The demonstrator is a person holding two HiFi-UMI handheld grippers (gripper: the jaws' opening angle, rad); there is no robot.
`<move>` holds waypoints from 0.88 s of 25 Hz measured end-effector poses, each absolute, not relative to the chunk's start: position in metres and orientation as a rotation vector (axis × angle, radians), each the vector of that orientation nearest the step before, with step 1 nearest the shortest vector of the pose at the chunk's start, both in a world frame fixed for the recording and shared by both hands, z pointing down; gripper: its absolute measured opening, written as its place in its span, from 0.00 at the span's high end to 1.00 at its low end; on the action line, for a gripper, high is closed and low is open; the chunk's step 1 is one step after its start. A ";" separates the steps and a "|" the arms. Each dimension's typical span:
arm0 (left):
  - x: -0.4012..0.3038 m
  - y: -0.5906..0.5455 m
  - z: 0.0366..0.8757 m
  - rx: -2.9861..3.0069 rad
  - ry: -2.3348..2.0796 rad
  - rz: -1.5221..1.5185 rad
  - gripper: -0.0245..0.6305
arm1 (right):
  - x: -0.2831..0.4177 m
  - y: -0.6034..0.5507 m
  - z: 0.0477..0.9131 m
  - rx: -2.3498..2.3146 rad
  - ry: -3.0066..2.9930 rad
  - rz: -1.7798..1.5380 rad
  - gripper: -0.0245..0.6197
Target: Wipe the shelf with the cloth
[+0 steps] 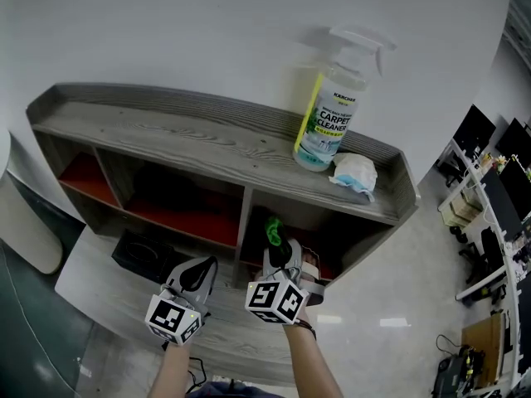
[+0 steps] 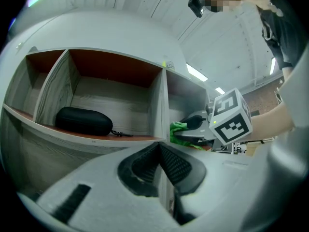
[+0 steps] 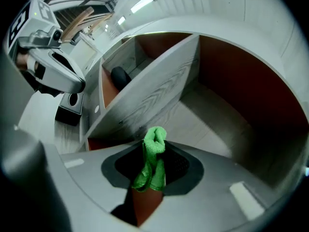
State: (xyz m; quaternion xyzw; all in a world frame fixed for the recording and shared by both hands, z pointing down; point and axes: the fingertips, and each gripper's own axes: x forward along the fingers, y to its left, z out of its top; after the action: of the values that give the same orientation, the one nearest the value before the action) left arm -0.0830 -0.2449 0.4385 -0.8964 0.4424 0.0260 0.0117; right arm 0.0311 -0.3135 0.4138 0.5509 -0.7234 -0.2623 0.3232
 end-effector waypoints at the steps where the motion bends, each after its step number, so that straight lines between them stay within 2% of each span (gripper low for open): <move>1: -0.086 -0.245 0.439 -2.791 1.389 0.080 0.96 | 0.024 -0.314 0.415 1.423 -1.905 -0.705 0.78; 8: -0.103 -0.244 0.437 -2.758 1.446 0.071 0.96 | -0.006 -0.317 0.413 1.331 -1.920 -0.798 0.79; 22: -0.102 -0.243 0.435 -2.747 1.455 0.071 0.96 | -0.013 -0.316 0.400 1.250 -1.879 -0.915 0.79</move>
State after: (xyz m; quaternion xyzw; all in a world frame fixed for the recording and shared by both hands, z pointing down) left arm -0.1020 -0.2426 0.4352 -0.8833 0.4679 0.0229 0.0162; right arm -0.0133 -0.3159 0.4004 0.4817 -0.7241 -0.3525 0.3457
